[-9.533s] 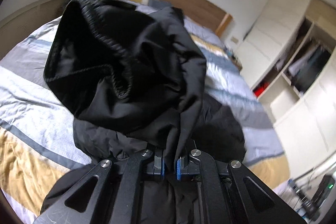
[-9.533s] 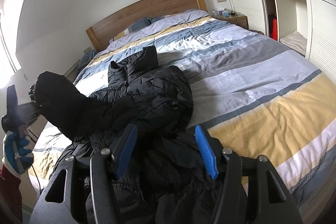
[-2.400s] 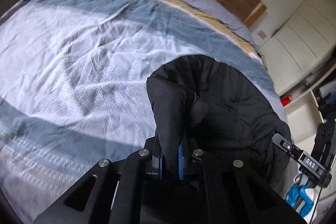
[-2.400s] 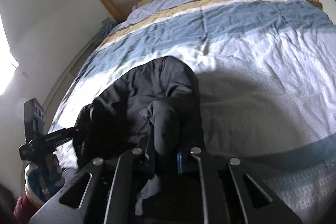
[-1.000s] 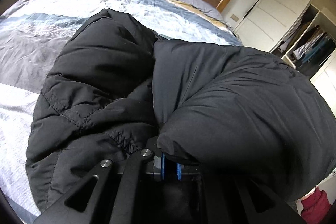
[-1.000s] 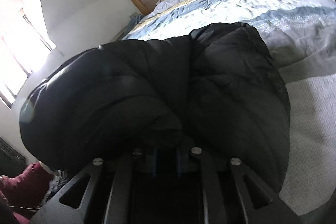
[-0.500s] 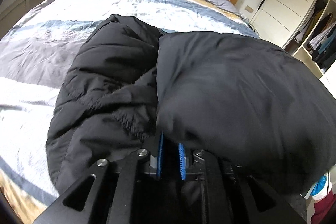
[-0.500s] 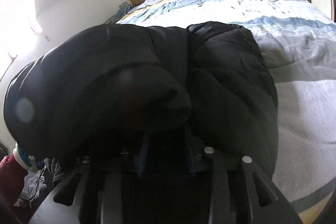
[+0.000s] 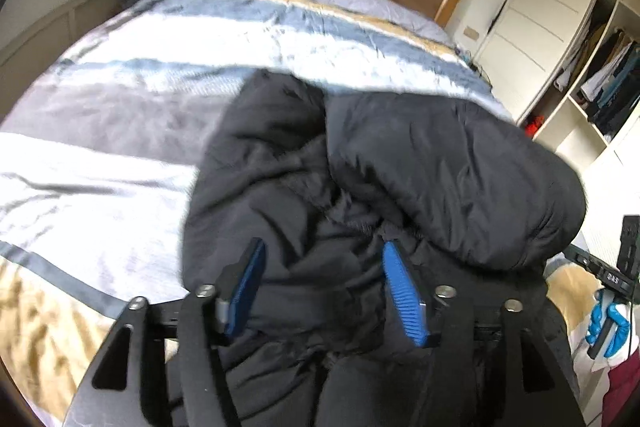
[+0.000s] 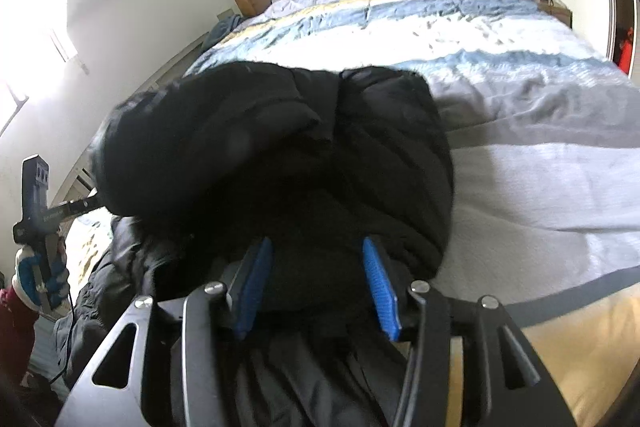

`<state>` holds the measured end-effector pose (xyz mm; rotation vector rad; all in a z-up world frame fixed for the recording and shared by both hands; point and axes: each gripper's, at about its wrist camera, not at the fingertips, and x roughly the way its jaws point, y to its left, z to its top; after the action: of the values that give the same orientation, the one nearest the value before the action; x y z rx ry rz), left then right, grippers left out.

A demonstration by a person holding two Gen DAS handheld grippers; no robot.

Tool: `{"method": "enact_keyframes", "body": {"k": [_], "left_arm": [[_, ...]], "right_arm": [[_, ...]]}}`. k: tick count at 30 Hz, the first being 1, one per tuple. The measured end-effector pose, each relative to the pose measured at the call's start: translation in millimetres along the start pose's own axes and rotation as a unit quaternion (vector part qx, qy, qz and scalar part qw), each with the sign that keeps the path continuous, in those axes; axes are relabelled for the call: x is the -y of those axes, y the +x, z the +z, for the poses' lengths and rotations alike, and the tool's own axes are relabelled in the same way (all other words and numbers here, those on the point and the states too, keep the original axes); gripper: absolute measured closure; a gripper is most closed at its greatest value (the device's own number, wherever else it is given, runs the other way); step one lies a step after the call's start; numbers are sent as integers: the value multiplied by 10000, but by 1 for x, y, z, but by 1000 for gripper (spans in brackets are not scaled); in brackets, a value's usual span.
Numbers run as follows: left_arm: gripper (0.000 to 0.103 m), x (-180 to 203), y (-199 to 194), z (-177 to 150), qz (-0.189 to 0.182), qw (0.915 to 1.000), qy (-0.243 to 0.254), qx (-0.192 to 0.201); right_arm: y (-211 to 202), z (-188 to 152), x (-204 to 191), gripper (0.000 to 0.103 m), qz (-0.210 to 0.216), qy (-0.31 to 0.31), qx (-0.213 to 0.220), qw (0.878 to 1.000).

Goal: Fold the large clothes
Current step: 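Lower the folded layer onto the jacket and open both grippers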

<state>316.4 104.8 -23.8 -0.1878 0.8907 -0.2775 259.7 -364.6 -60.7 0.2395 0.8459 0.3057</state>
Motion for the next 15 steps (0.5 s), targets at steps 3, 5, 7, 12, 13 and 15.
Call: {"method": "enact_keyframes", "body": {"k": [3,5,7,12,13,15], "left_arm": [[34,-1,-16,19,-78,9996,-60,251],[31,4,-18,35,-172,9992,-56,347],[31,12,-14,50,-223,9991,-5,361],[31,38,19,90,-313,9988,168,333],[31,42,26,97,-327,9988,192,308],[31,53,48,112,-295,9990,266,220]], "right_arm": [[-24,10,-5,52,-4,-79,207,9998],[-34,25,-13,51,60,-150,380,9991],[-32,47,-24,50,127,-300,477,9983],[2,106,-66,48,387,-678,529,9955],[9,113,-72,48,408,-717,523,9952],[34,135,-86,47,493,-792,465,9946]]}}
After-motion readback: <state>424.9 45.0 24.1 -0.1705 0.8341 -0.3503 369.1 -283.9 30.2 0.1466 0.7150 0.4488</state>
